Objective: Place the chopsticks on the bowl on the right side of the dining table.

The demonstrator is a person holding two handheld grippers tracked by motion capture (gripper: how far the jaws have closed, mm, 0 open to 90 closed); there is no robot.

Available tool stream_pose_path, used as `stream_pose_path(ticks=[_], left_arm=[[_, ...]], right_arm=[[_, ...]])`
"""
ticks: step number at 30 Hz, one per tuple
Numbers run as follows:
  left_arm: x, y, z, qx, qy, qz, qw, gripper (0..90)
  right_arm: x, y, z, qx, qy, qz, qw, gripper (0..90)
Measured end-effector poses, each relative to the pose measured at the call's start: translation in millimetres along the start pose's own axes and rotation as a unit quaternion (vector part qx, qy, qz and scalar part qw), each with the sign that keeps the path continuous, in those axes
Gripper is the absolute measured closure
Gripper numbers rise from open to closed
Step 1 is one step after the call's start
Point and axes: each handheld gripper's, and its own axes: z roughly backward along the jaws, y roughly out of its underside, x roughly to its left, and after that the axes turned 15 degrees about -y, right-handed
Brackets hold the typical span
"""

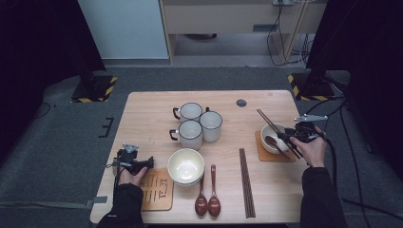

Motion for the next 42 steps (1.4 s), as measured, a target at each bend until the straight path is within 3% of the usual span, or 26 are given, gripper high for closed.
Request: stream_pose_path(ticks=[5, 17, 26, 42], left_arm=[[0.0, 0.0, 0.0, 0.0, 0.0, 0.0, 1.0, 0.0], [-0.2, 0.0, -0.1, -0.001, 0.0, 0.001, 1.0, 0.0], [0.0, 0.0, 0.0, 0.0, 0.0, 0.0, 1.0, 0.0], [0.0, 0.0, 0.0, 0.0, 0.0, 0.0, 1.0, 0.0]], right_arm=[[-1.8, 1.9, -3.7, 0.008, 0.003, -0.001, 1.0, 58.4], [-5.8, 5.7, -1.3, 0.017, 0.0, 0.0, 0.9999, 77.6], [-7.2, 6.9, 2.3, 0.02, -0.007, 0.002, 0.9998, 78.2], [-3.1, 9.0, 5.2, 0.038, -0.038, 0.035, 0.998, 77.9]])
